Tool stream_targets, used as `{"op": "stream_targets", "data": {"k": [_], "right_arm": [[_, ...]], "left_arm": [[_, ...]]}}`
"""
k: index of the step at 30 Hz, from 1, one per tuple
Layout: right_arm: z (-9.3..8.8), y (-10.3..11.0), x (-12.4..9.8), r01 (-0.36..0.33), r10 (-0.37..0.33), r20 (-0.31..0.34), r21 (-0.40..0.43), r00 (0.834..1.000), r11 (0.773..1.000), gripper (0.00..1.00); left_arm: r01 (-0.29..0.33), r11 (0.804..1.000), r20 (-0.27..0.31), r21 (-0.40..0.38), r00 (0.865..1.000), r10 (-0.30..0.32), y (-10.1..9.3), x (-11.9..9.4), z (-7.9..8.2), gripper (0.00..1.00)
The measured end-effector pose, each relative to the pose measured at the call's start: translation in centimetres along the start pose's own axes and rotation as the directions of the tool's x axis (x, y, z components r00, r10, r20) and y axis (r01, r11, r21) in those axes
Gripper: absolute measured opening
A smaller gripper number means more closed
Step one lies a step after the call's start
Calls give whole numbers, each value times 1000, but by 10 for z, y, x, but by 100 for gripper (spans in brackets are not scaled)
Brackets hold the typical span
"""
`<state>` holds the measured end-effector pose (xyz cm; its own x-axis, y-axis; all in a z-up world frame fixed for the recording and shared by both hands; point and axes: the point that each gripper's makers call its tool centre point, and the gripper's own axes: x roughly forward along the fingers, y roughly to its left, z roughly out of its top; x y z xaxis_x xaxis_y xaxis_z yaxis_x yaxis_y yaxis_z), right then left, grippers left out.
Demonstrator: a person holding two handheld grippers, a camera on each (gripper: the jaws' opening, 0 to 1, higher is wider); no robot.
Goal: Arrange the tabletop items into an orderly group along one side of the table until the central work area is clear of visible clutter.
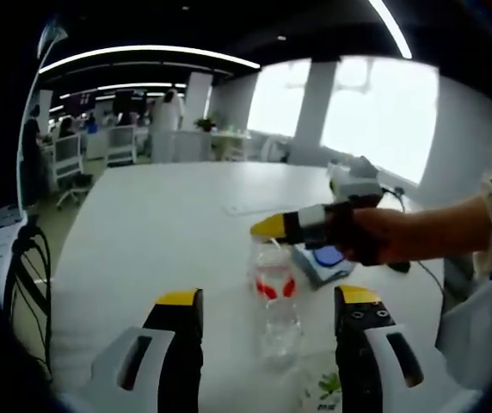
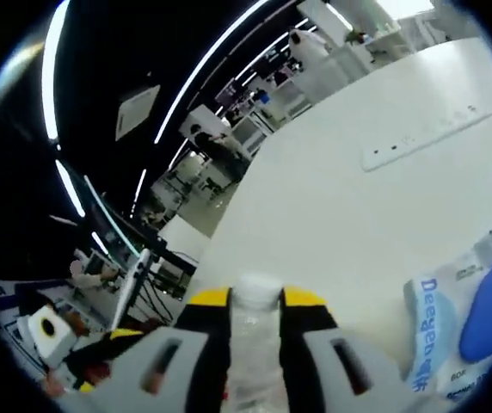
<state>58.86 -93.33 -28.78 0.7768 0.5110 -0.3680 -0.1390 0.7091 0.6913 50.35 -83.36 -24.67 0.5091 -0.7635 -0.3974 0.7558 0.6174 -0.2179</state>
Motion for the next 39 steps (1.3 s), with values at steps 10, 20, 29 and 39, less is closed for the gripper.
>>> {"op": "stream_targets", "data": {"k": [10,20,29,39], "right_arm": [[4,23,-5,-53,53,-4,-130,999,990,17],[3,47,-12,-120,125,-1,-288,992,950,17],[0,65,-16,-180,181,-34,-390,983,903,16],[-4,73,-17,-202,197,-57,-444,979,873,17]], "left_arm": [[128,991,-8,-44,992,-129,3,29,-5,59],[325,931,-11,-167,943,-332,-8,66,-15,58],[427,881,-22,-205,898,-440,-17,76,-27,53],[467,867,-10,-170,879,-476,-18,77,-27,37]]}}
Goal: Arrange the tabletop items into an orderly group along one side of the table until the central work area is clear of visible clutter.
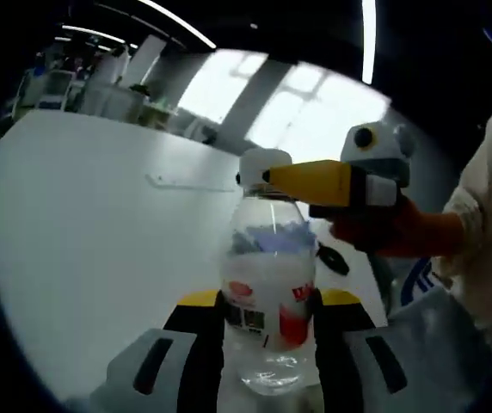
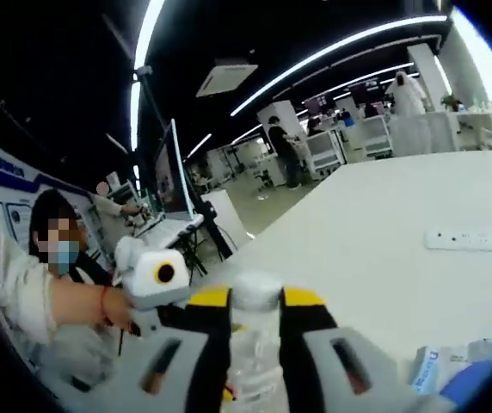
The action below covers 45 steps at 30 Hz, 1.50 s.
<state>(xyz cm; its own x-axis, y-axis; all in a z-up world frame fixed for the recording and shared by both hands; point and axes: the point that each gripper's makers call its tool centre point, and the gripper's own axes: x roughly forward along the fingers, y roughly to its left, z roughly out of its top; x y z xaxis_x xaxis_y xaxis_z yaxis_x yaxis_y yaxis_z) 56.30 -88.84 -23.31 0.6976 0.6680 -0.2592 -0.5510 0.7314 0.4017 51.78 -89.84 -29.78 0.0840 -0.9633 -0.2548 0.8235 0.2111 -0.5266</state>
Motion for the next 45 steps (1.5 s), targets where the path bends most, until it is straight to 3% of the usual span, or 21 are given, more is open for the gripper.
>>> {"op": "stream_targets", "data": {"k": [13,19,21,32,45], "right_arm": [[6,11,-8,2,-1,8,-145,1000,989,17],[17,13,-12,12,-5,35,-209,999,978,17],[20,14,-12,16,-7,39,-258,999,966,17],[29,10,-15,51,-22,83,-357,996,933,17],[33,7,-10,88,-44,111,-434,993,896,18]], "left_arm": [[-13,996,17,88,1000,12,-2,3,7,35],[-24,990,51,140,999,17,-1,5,18,35],[-29,987,59,156,998,20,-1,6,22,35],[-70,965,87,254,995,49,6,14,34,35],[-109,948,114,298,990,79,16,17,41,35]]}}
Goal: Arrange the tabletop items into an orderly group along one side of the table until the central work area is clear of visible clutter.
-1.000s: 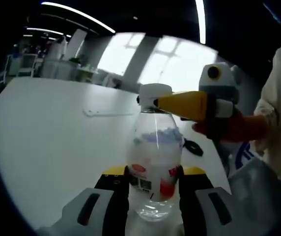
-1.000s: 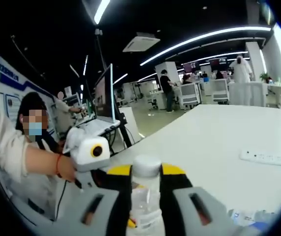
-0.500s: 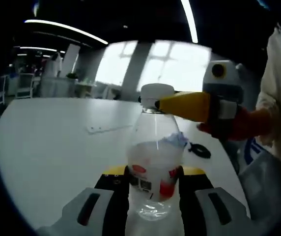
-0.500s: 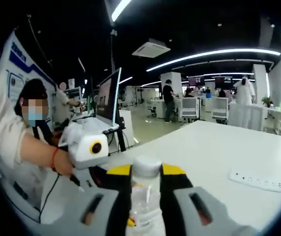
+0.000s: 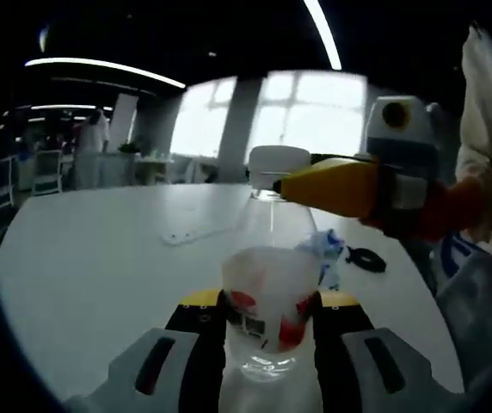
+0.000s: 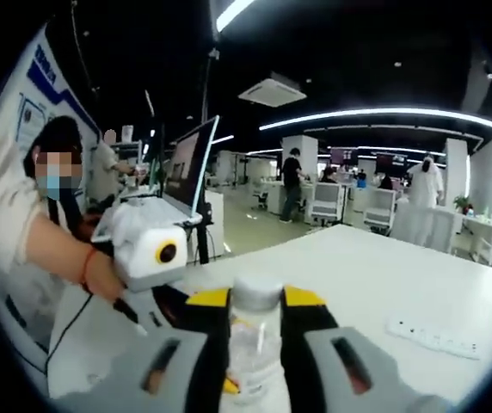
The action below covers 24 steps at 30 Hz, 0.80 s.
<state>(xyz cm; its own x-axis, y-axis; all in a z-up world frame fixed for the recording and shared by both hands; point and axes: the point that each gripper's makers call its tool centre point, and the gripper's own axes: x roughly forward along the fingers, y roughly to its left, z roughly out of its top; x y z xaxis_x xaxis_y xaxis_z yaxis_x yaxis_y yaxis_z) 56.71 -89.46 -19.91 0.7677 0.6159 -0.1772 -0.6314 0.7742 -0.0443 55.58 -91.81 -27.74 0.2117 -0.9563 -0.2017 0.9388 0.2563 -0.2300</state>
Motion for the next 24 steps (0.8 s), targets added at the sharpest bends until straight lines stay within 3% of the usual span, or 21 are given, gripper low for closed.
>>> {"op": "stream_targets", "data": {"k": [5,24], "right_arm": [[-1,1,3,-4,4,2,-50,1000,999,18],[-11,5,2,13,-15,-24,-98,1000,995,18]], "left_arm": [[-15,1000,1,19,1000,15,4,1,0,35],[-23,998,-27,52,999,24,9,3,-11,36]]}}
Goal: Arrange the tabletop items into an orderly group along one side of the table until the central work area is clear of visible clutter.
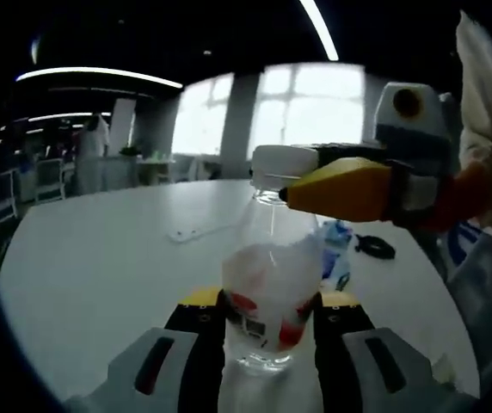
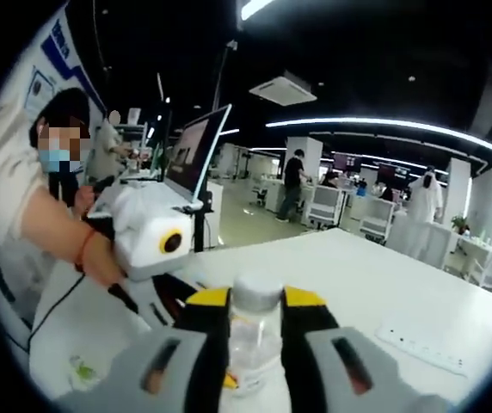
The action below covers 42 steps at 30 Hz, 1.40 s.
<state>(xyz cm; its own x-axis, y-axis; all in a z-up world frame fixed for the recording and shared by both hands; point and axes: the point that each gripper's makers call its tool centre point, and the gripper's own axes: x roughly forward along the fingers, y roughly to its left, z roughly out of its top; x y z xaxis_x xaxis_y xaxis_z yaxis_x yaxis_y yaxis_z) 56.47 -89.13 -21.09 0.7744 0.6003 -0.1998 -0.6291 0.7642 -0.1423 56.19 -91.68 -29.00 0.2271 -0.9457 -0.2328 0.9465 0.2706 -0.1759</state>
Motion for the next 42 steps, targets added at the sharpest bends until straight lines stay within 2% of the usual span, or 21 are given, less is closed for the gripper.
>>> {"op": "stream_targets", "data": {"k": [20,25,27,29,31,33,35,36,39,40,42], "right_arm": [[-2,3,-8,4,-4,-19,-27,1000,1000,19],[-3,3,-11,9,-9,-27,-23,1000,1000,19],[-3,3,-12,9,-10,-27,-28,1000,1000,19],[-3,3,-12,6,-7,-27,-30,1000,1000,19],[-3,3,-12,6,-7,-29,-31,1000,999,19],[-3,4,-12,4,-5,-30,-32,1000,999,20],[-3,4,-13,2,-3,-34,-33,999,999,20],[-3,5,-14,1,-2,-34,-33,999,999,20],[-4,5,-16,0,-2,-36,-33,999,999,20],[-4,5,-16,2,-3,-36,-35,999,999,20],[-4,5,-17,0,-2,-39,-34,999,999,20]], "left_arm": [[2,1000,-23,-10,1000,-2,-5,0,-3,38],[8,1000,-52,0,999,-7,-9,2,-10,47],[1,1000,-60,-25,998,-2,-9,1,-12,52],[-4,1000,-56,-16,998,4,-7,1,-11,51],[-9,999,-63,-51,998,6,-7,-1,-11,54],[-21,999,-70,-47,997,17,-5,-1,-13,61],[-28,996,-100,-81,995,20,-7,-2,-18,64],[-30,998,-96,-51,995,25,-8,-3,-18,65],[-36,997,-126,-71,992,26,-10,-5,-22,69],[-40,997,-125,-64,992,32,-11,-5,-22,71],[-48,996,-128,-69,991,39,-11,-7,-22,71]]}}
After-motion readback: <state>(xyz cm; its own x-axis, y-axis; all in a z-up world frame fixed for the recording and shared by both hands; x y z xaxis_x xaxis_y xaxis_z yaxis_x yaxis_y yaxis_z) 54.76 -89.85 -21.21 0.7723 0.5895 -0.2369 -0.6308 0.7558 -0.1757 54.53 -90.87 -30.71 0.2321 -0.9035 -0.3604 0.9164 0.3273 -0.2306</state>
